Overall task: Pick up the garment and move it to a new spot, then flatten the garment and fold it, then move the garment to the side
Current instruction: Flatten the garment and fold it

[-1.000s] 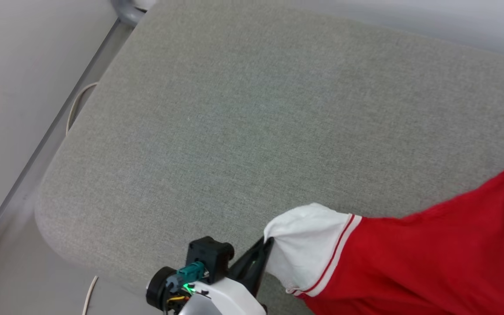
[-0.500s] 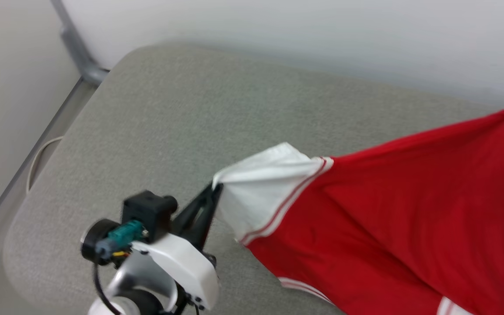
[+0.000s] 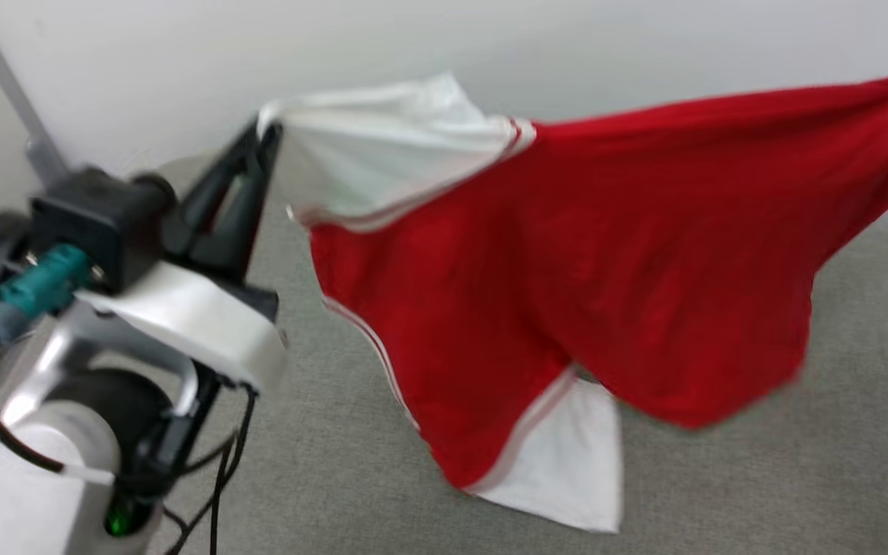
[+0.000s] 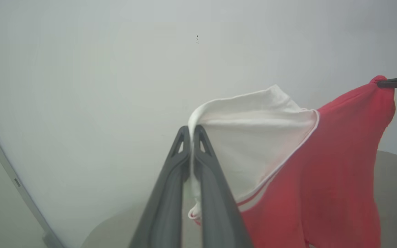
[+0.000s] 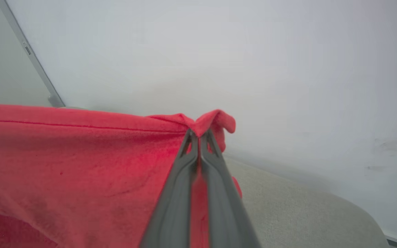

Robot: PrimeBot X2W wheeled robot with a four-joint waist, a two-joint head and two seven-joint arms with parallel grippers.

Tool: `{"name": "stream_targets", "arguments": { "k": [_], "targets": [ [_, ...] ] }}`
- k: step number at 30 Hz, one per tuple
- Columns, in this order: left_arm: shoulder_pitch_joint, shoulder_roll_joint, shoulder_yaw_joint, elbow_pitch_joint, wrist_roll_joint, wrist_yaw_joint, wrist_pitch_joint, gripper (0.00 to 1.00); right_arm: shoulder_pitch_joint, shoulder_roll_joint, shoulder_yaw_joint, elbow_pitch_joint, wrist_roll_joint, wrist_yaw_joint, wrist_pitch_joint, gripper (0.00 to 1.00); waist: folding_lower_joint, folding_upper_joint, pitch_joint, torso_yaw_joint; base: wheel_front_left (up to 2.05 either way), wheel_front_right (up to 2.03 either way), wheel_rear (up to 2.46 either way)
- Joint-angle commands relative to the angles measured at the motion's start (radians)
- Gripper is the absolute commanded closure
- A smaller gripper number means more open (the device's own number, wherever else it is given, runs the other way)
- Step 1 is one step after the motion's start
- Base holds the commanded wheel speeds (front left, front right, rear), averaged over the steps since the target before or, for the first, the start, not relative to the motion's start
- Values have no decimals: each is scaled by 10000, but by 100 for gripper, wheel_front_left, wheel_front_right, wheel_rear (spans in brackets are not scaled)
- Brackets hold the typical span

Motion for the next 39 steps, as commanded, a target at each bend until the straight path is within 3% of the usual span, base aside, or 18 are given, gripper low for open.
{"name": "stream_targets", "arguments": {
  "k": [1,13,21,31,37,39],
  "targets": [
    [-140,23,68,-24,0,-16,14,100,-118,67,-64,-80,-64,-15,27,100,1,-1,-58,-103,0,0,0],
    [-2840,716,781,331,263,-346,429,100,-411,749,-1665,-1751,-735,-16,567,100,1,-1,560,-732,0,0,0],
    [-5171,1354,511,1110,1018,-1058,537,100,-931,534,-2434,-2376,-949,-19,454,100,1,-1,1666,-950,0,0,0],
    [-8346,1084,-172,2822,1798,-1681,383,100,-2560,-173,-2644,-2055,-1230,-21,-113,100,1,-1,3575,-1089,0,0,0],
    [-10558,710,-628,4337,2322,-1940,54,100,-4437,-536,-2271,-886,-1587,-21,-976,100,1,-1,4860,-1039,0,0,0],
    [-11368,525,-671,4976,2506,-1904,-272,100,-5144,-333,-2247,-290,-1626,-23,-1217,100,1,-1,5233,-986,0,0,0]
  ]
}}
